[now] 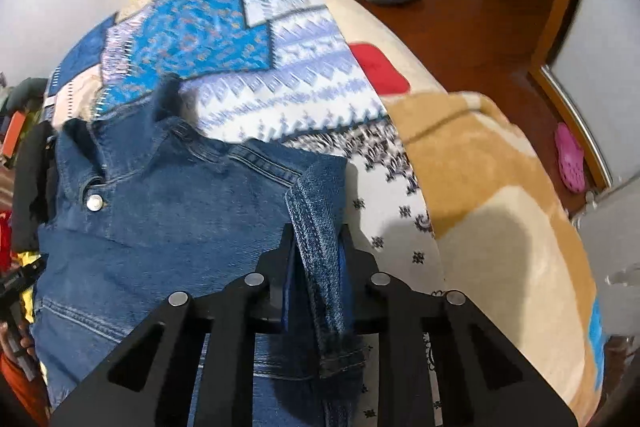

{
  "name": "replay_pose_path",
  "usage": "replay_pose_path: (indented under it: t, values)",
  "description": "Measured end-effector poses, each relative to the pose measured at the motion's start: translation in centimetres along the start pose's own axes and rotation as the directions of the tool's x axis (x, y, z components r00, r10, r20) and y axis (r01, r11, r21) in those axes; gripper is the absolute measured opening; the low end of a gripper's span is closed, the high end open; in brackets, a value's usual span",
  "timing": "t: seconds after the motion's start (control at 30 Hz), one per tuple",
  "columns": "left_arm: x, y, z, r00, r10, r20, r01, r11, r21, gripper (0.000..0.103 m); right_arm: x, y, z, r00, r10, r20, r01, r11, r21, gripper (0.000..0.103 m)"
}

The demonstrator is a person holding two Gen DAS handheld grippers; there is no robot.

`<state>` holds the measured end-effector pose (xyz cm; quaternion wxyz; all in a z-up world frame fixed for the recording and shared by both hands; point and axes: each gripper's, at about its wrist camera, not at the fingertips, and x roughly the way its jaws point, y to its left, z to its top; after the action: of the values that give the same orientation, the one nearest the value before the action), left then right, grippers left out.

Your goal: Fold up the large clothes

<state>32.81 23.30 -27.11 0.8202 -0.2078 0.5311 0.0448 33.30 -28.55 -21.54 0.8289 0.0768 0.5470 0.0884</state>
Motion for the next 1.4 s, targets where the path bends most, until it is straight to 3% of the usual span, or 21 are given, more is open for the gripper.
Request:
replay_pose_path:
  t: [0.07, 0.1, 0.13, 0.2, 0.33, 0.6, 0.77, 0.87, 1.03, 1.1, 1.23, 1.33, 1.4]
  values:
    - [-1.2, -2.6, -0.4, 0.993, 0.103, 0.056, -0.110, 0.983, 0.145, 0.022, -0.7, 0.1, 0.0, 1.000, -0.005, 0.024, 0.006, 1.000, -0.020, 0.015]
    - [-1.7, -3.7, -0.6, 0.988, 0.131, 0.083, -0.145, 0.969, 0.198, 0.013, -1.0, 0.1, 0.2, 0.999, -0.002, 0.032, 0.003, 1.000, -0.020, 0.015]
    - [-2.2, -4.7, -0.6, 0.984, 0.149, 0.103, -0.169, 0.957, 0.236, 0.011, -1.5, 0.1, 0.4, 0.999, 0.002, 0.042, -0.001, 1.000, -0.026, 0.014]
    - [-3.1, -5.7, -0.3, 0.975, 0.180, 0.134, -0.211, 0.939, 0.273, 0.009, -2.3, 0.5, 1.2, 0.998, 0.004, 0.068, -0.002, 0.999, -0.037, 0.014]
    - [-5.3, -6.3, 1.9, 0.958, 0.198, 0.207, -0.250, 0.930, 0.270, 0.004, -4.1, 2.0, 3.1, 0.990, -0.010, 0.138, 0.023, 0.995, -0.094, 0.014]
    - [-5.9, -7.5, 5.7, 0.934, 0.196, 0.300, -0.272, 0.932, 0.238, 0.000, -3.3, 4.6, 6.3, 0.983, -0.058, 0.172, 0.082, 0.988, -0.133, 0.014]
    - [-4.7, -7.7, 7.2, 0.945, 0.197, 0.261, -0.263, 0.933, 0.246, 0.000, -1.4, 4.2, 7.3, 0.987, -0.104, 0.126, 0.115, 0.990, -0.085, 0.018]
    - [-5.0, -7.8, 6.5, 0.954, 0.178, 0.240, -0.239, 0.936, 0.257, 0.001, -1.3, 3.7, 6.9, 0.993, -0.085, 0.080, 0.090, 0.994, -0.066, 0.019]
    - [-6.0, -8.5, 4.8, 0.956, 0.186, 0.226, -0.249, 0.924, 0.290, 0.002, -3.7, 4.1, 5.8, 0.986, -0.128, 0.105, 0.139, 0.985, -0.106, 0.021]
    - [-7.0, -8.6, 4.1, 0.957, 0.178, 0.228, -0.241, 0.925, 0.292, 0.006, -5.5, 4.6, 5.3, 0.979, -0.141, 0.146, 0.162, 0.977, -0.141, 0.021]
    - [-9.4, -9.1, 2.5, 0.958, 0.153, 0.243, -0.224, 0.927, 0.301, 0.024, -9.6, 5.5, 3.8, 0.974, -0.119, 0.193, 0.157, 0.968, -0.195, 0.041]
    - [-11.6, -9.3, 1.0, 0.954, 0.135, 0.269, -0.220, 0.923, 0.315, 0.043, -12.1, 6.0, 2.3, 0.966, -0.105, 0.235, 0.159, 0.962, -0.224, 0.044]
    - [-13.4, -9.4, -0.3, 0.946, 0.138, 0.295, -0.235, 0.916, 0.324, 0.065, -13.5, 6.4, 1.2, 0.964, -0.099, 0.245, 0.162, 0.953, -0.254, 0.044]
